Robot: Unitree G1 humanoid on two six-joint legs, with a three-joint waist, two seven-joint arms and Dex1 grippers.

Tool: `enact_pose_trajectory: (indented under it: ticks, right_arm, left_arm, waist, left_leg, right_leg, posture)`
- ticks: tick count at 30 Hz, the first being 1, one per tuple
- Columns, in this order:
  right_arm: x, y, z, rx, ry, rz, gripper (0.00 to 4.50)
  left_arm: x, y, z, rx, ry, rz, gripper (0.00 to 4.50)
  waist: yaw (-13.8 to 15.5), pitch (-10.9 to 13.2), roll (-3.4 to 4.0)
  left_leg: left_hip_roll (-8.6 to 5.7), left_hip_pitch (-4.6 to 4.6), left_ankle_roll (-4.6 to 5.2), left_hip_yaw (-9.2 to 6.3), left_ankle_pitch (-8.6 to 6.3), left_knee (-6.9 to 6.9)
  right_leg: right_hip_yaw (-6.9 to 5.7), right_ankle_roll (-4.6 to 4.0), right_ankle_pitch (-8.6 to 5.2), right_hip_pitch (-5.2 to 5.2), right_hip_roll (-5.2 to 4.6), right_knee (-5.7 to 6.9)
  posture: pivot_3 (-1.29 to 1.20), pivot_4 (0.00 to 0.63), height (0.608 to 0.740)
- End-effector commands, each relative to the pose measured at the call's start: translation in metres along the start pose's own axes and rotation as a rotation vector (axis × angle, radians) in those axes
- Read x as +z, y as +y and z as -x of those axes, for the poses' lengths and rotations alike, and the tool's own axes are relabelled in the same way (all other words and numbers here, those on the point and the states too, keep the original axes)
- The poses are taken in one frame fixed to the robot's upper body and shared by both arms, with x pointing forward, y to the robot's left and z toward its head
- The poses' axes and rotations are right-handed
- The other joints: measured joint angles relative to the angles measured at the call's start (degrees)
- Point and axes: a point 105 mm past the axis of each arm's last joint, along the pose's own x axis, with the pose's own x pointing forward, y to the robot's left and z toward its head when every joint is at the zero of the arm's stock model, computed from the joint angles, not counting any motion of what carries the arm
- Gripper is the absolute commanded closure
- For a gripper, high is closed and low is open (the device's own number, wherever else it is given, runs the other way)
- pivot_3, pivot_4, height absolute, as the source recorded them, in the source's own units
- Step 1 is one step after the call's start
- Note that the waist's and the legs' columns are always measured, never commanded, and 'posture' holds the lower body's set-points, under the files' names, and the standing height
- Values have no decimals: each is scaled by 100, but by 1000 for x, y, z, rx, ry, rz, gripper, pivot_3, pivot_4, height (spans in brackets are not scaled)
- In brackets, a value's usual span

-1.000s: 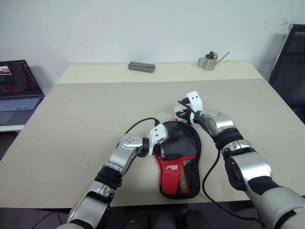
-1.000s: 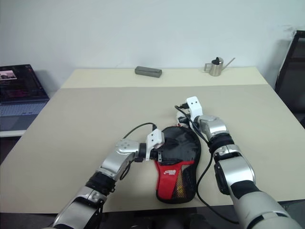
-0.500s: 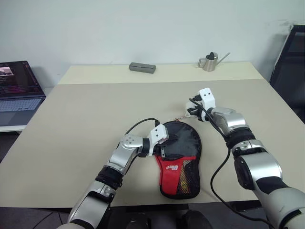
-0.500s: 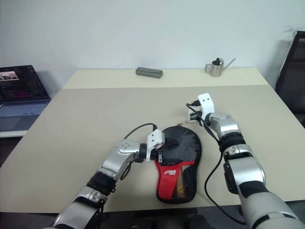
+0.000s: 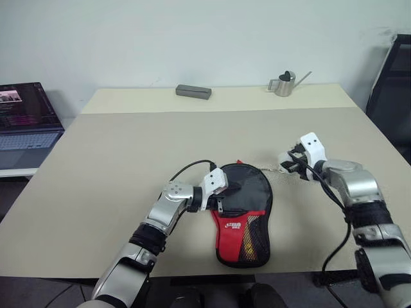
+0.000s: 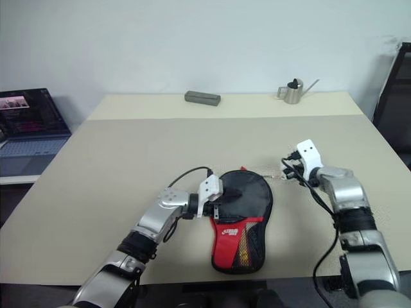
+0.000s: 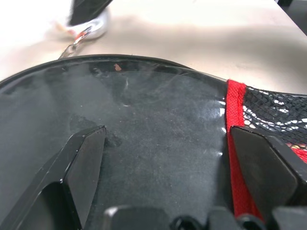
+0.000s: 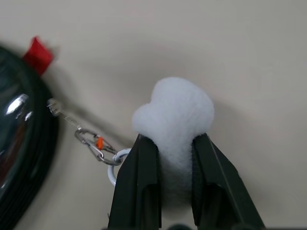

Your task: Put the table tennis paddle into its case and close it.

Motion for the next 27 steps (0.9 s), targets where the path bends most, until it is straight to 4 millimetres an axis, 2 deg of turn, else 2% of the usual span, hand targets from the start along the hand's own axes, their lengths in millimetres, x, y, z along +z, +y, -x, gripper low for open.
enact_pose_trajectory:
  ticks: [1,6,11,15,23,27]
  right_arm:
    - [7,11,23,45,-14,49,4143]
    - [-4,37,44,134,19,68,4143]
    - [-10,54,60,207,47,101,4143]
    - [-20,62,65,247,83,124,4143]
    - [-51,77,79,336,181,202,4143]
    - [-56,86,87,402,189,236,4143]
  left_arm:
    - [-40,-16,-2,-44,125,96,0]
    - [-41,-16,-2,-46,130,94,0]
    - [-41,-16,-4,-51,131,90,0]
    - [-40,-16,-5,-56,133,87,0]
    - [-39,-15,-6,-65,138,76,0]
    - [-39,-15,-7,-72,140,72,0]
  waist:
    - [2,-4,-2]
    - [9,-10,-5]
    - [16,-11,-7]
    - [16,-7,-14]
    - [26,-4,-20]
    - [29,-3,-24]
  left_leg:
    - [0,0,0,0,0,0]
    - [0,5,0,-2,0,1]
    - [0,25,1,-2,-1,1]
    - [1,71,4,-3,-4,-8]
    - [2,72,5,-3,-5,-8]
    - [2,75,4,-3,-5,-8]
  right_leg:
    - [0,0,0,1,0,-1]
    - [-3,2,-1,9,0,-4]
    - [-4,4,-2,34,0,-9]
    - [-8,31,-20,84,0,-27]
    - [-8,33,-20,87,-1,-31]
    - [-9,34,-21,91,0,-33]
  posture:
    - [0,150,740]
    - [0,150,740]
    - [0,150,740]
    - [0,150,740]
    - [0,150,740]
    - [0,150,740]
